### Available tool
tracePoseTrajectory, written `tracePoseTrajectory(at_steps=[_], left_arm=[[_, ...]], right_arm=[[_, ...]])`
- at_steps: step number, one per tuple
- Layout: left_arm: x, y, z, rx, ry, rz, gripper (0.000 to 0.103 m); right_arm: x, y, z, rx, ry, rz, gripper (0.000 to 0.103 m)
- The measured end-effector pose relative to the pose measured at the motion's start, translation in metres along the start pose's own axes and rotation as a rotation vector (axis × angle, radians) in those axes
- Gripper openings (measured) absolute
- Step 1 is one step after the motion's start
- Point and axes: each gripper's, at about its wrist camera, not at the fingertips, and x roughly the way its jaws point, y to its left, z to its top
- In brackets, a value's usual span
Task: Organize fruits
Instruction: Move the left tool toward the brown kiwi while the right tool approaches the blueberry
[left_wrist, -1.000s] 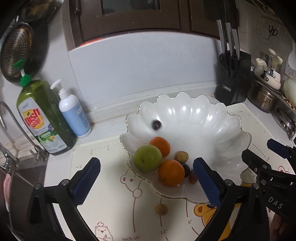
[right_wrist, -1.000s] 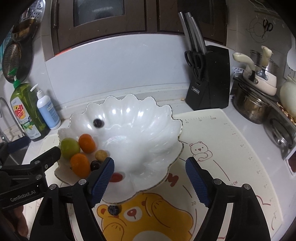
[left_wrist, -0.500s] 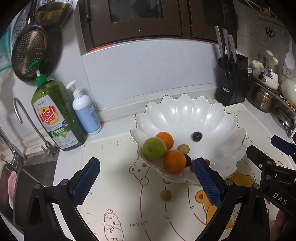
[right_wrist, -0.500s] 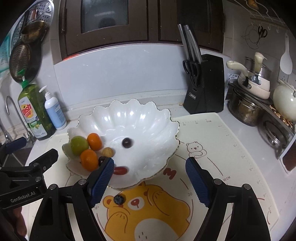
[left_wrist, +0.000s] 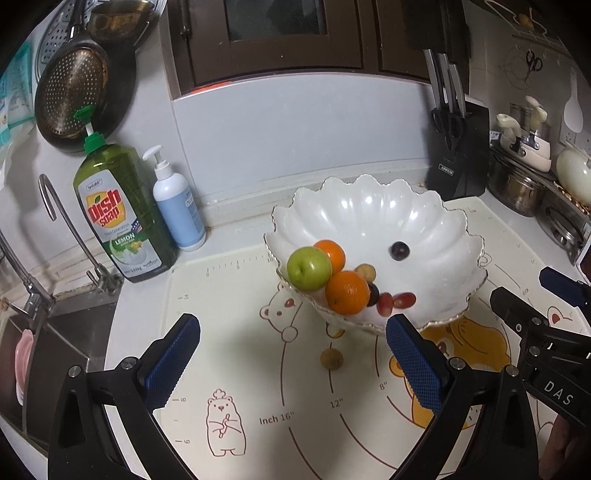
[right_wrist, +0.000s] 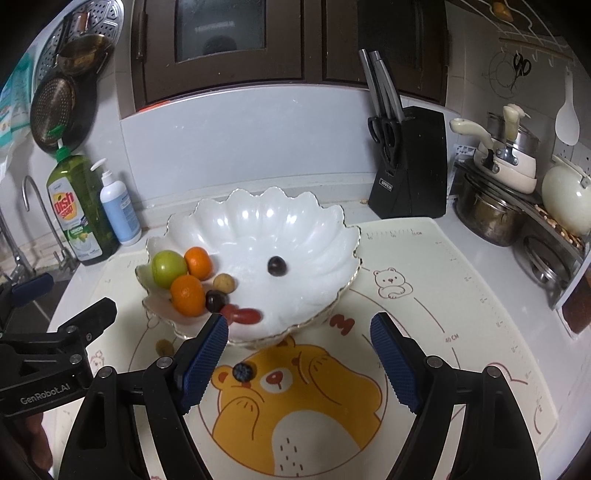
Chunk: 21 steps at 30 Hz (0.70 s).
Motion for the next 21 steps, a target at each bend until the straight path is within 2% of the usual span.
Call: tracePoseTrajectory(at_steps=[7,18,21], left_arm=[[0.006,-0.002,-0.016,0.026,0.001,0.007,0.101],[0.033,-0.002,-0.038,0.044,0.051,-0.053,0.089],[0.042,-0.003,-0.041,0.052,0.065,-0.076,0.085]], right_arm=[[0.008,0.003,-0.017,-0.011,0.02,0.006,0.08],[0.028,0.015,-0.037,-0.06,0.046,0.017,0.079],[0.034,0.018,-0.041,-0.077,0.054,0.026,0.074]])
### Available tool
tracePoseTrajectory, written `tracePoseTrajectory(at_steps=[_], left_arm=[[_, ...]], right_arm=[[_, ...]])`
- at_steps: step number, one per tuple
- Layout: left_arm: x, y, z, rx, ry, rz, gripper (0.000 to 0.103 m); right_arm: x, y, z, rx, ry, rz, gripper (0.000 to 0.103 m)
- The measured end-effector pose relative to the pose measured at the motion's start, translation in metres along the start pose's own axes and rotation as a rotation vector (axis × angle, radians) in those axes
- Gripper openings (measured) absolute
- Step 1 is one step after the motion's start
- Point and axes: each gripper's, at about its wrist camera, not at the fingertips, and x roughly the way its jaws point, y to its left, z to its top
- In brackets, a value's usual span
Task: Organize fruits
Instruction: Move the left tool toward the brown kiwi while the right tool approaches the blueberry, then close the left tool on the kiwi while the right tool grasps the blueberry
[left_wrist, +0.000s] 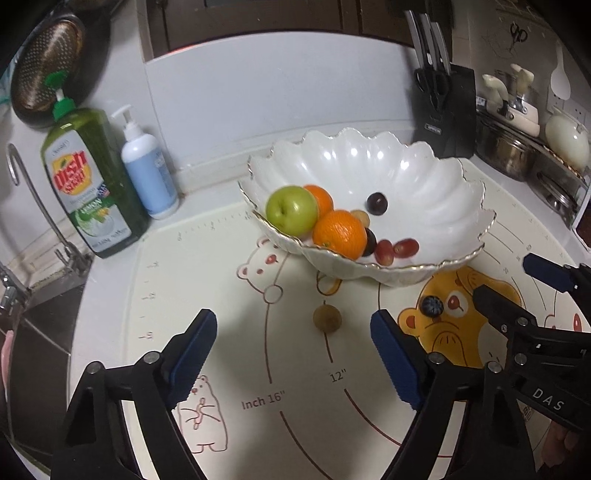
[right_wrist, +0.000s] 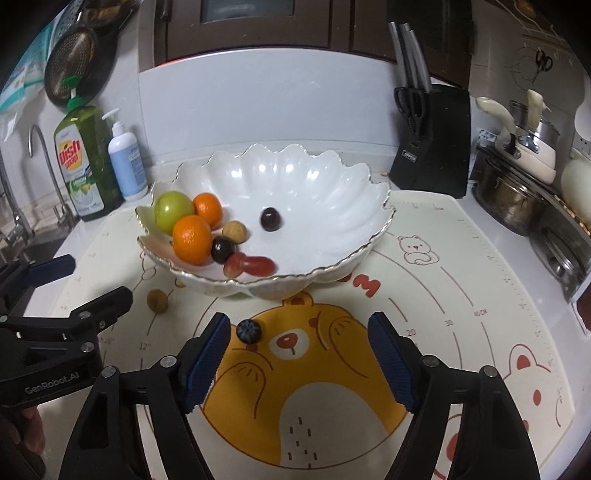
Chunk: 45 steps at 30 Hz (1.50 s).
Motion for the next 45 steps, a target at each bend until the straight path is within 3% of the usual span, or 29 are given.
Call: tracePoseTrajectory(at_steps=[8,24,30,39,42,45], left_arm=[[0.018,-0.002,-0.004,0.033,0.026,-0.026,0.079],[0.046,-0.005,-0.009,0.068,0.072,-0.069,0.063],[0.053,-0.005,-0.009,0.074,0.079,-0.088,0.057],[0.059,-0.007,-0.009,0.081,0.085,-0.113,0.043],[0.06,-0.009,-0.008,0.075,0.087,-0.136,0.033],[0.059,-0.012,-0.009,0.078,0.087,-0.15,0.024]], right_arm=[[0.019,0.004,-0.006,-0.021,0.049,0.026,0.06],[0.045,0.015,-0.008,-0.074,0.096,0.081,0.055],[0.053,0.018,-0.008,-0.08,0.113,0.098,0.048],[0.06,0.021,-0.009,-0.083,0.124,0.126,0.036],[0.06,0.022,-0.009,-0.084,0.121,0.158,0.023],[0.06,0.023,-0.009,-0.089,0.12,0.159,0.022]])
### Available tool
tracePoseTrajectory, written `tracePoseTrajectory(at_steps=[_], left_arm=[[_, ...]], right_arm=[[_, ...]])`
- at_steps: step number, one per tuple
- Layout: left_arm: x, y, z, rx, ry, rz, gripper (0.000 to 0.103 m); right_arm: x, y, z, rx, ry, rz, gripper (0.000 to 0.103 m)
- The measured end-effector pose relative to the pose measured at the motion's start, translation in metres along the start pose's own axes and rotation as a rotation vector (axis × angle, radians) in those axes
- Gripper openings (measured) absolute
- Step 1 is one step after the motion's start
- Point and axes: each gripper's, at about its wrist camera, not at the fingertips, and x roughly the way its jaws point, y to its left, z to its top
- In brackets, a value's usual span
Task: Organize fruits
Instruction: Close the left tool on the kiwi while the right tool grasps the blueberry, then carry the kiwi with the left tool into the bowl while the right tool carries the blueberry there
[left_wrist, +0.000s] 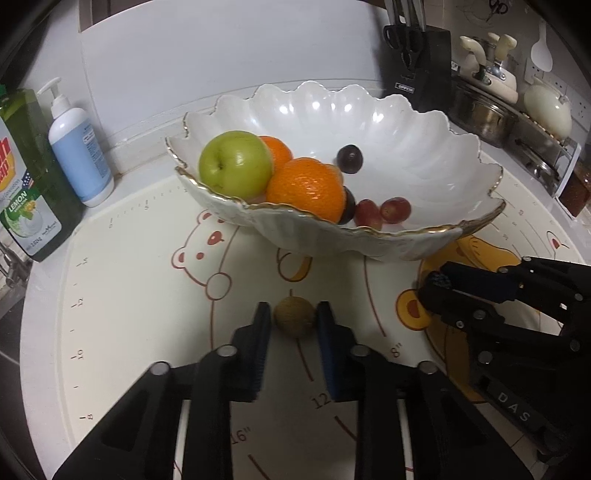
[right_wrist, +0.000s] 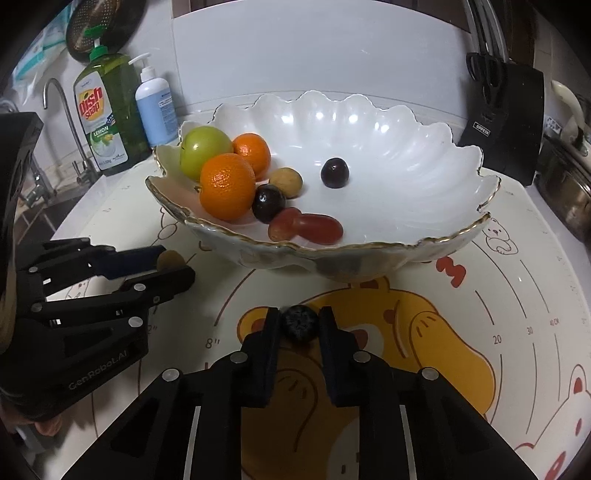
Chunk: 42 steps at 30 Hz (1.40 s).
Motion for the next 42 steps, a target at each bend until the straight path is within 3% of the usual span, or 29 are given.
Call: tracePoseTrajectory(at_steps=[26,42], left_arm=[[-0.05,-0.018,0.001,0.022,-0.058,0.06,0.023],[-0.078,-0.044,0.02,0.048,-0.103,0.062,0.023]], right_arm=[[-0.044,-0.009,-0.001,0.032,-0.074,-0.008,0.022],[-0.081,-0.032,0.006,0.062,-0.145,-0.026,0.022]])
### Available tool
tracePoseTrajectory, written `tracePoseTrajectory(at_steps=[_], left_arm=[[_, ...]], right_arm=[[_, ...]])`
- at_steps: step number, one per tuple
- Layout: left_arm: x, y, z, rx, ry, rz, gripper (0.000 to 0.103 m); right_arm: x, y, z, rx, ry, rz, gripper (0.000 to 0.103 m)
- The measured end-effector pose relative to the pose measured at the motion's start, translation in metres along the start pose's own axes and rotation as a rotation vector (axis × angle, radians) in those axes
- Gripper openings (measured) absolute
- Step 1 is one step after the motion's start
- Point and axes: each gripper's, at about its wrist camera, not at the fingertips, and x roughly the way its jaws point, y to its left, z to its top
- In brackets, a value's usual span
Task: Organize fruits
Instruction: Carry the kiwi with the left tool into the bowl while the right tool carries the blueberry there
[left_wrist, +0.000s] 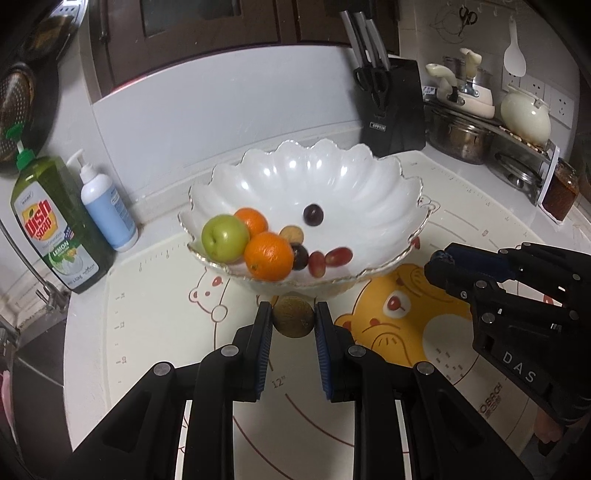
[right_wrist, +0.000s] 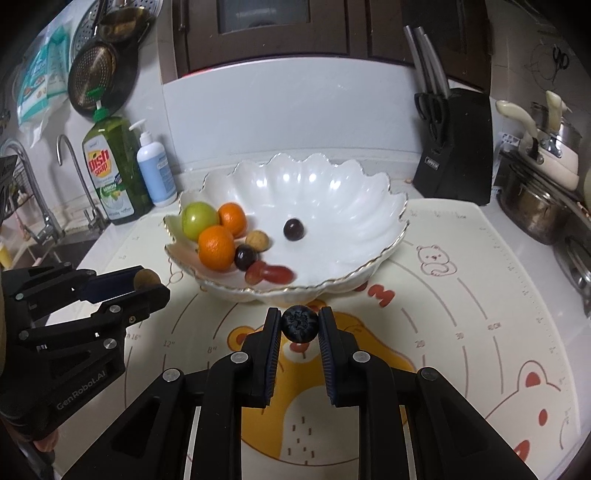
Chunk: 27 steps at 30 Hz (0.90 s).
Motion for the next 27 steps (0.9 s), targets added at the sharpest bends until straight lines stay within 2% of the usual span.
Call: tracePoseTrajectory(at_steps=[16,27], left_arm=[[-0.01,-0.01,0.034,0.001,-0.046,-0.013,0.023],[0.007,-0.01,0.055,-0.014,-0.04,-0.018,0.023]], right_arm=[[-0.016,-0.021,0.03,0.01,-0.057,-0.03,0.022],[-0.008,-0.036,0.05,0.019,-0.068,-0.051,0.022]])
